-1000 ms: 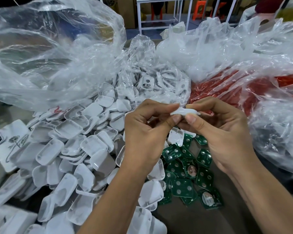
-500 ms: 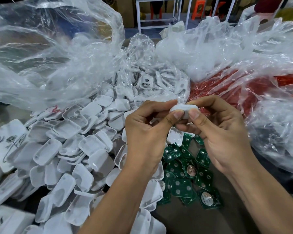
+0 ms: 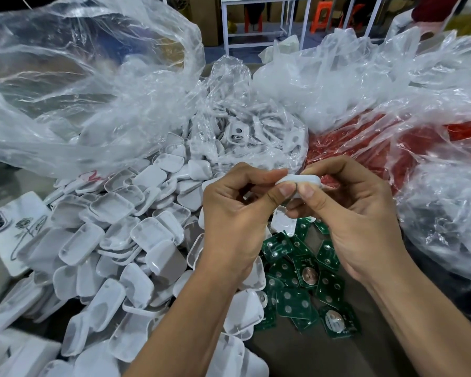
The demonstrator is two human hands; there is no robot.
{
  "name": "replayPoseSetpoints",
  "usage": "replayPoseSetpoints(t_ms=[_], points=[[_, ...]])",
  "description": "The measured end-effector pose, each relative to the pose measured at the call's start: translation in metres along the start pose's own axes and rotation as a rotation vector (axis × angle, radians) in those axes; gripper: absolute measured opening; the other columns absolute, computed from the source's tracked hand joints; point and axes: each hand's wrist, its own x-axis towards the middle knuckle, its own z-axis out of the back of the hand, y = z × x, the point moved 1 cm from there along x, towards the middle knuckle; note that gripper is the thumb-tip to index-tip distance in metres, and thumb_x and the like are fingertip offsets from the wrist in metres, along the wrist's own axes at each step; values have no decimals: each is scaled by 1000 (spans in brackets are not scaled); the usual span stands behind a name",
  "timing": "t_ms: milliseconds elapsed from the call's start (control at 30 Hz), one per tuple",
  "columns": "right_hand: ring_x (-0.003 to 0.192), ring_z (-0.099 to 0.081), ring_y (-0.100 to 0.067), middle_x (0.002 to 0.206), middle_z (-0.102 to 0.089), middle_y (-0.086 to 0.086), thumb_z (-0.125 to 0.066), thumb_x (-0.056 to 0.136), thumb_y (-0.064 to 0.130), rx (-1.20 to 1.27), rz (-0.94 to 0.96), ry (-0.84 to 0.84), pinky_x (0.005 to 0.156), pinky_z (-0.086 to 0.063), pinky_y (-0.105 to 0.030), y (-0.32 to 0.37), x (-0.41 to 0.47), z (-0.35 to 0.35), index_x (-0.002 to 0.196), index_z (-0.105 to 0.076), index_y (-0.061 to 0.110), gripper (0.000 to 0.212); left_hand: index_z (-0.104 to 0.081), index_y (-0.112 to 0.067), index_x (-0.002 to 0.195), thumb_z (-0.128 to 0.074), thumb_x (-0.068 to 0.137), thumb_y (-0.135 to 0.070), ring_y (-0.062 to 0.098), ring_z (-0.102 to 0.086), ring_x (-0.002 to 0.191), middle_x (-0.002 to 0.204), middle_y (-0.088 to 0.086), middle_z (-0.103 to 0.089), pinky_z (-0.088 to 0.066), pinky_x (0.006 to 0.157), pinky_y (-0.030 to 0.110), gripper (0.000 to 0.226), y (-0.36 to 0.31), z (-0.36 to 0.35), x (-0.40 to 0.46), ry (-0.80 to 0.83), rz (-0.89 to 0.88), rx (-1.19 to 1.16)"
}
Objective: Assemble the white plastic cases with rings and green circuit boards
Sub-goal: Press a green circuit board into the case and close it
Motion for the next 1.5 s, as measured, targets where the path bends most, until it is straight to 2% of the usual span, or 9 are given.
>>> replayPoseSetpoints(t_ms=[167, 433, 633, 700, 833, 967, 1133, 1300, 1500], points=[[63, -74, -30, 84, -77, -11, -77, 89, 14, -57, 26, 6, 63, -63, -34, -1, 0, 4, 96, -70, 11, 11, -82, -20, 80, -84, 68, -10, 23, -72, 82, 94, 27, -73, -57, 79, 27, 15, 1, 0, 0, 15, -6, 7], [64, -75, -26, 86, -77, -10, -78, 89, 16, -203, 78, -26, 62, -63, -31, 3, 1, 4, 100, -73, 14, 12, -77, -18, 86, -82, 74, -15, 17, -72, 77, 79, 5, -76, -58, 74, 26, 13, 0, 1, 4, 53, -17, 28], [62, -70, -18, 84, -78, -5, -83, 84, 13, -273, 82, -113, 60, -58, -23, 2, 1, 8, 106, -77, 17, 23, -72, -9, 89, -74, 87, -11, 16, -73, 74, 79, 5, -75, -61, 73, 27, 4, 10, 0, 4, 4, 240, -30], [70, -73, -15, 87, -78, -2, -85, 83, 11, -335, 94, -141, 63, -58, -21, 3, 1, 11, 103, -78, 17, 21, -72, -10, 94, -73, 92, -9, 17, -74, 75, 81, 3, -76, -62, 74, 29, 2, 11, 3, 4, 43, 253, 78], [80, -76, -13, 88, -78, 9, -85, 84, 10, -521, 117, -74, 72, -59, -17, 5, 2, 13, 101, -80, 17, 20, -75, -29, 113, -79, 90, -11, 13, -73, 90, 98, -4, -76, -62, 78, 32, 30, 9, 10, 10, 176, -18, 458], [79, -77, -20, 86, -80, 3, -85, 83, 8, -440, 26, -53, 73, -63, -29, 2, 4, 17, 99, -81, 17, 18, -80, -24, 105, -83, 85, -8, 17, -72, 72, 83, -3, -77, -62, 68, 34, 26, 8, 10, 9, 173, 36, 424], [67, -72, -3, 83, -79, 8, -82, 88, 18, -393, -80, -61, 60, -52, -12, -3, 5, 12, 97, -82, 25, 11, -80, -12, 102, -82, 84, -3, 21, -76, 70, 82, 5, -78, -63, 64, 30, 20, 10, 8, 8, 77, 207, 242], [50, -67, -10, 75, -77, 9, -85, 84, 35, -521, -21, -94, 49, -50, -19, -1, -1, 9, 92, -80, 29, 11, -69, 2, 99, -74, 86, 6, 30, -77, 85, 94, 20, -76, -65, 75, 37, 15, 10, 5, 5, 6, 265, -42], [74, -75, -17, 87, -77, 13, -84, 87, 22, -622, 133, -136, 62, -63, -40, 2, -3, 7, 101, -80, 25, 15, -66, 3, 103, -70, 88, 7, 32, -77, 95, 101, 21, -76, -63, 85, 40, 16, 8, 3, 6, 68, 290, -134]])
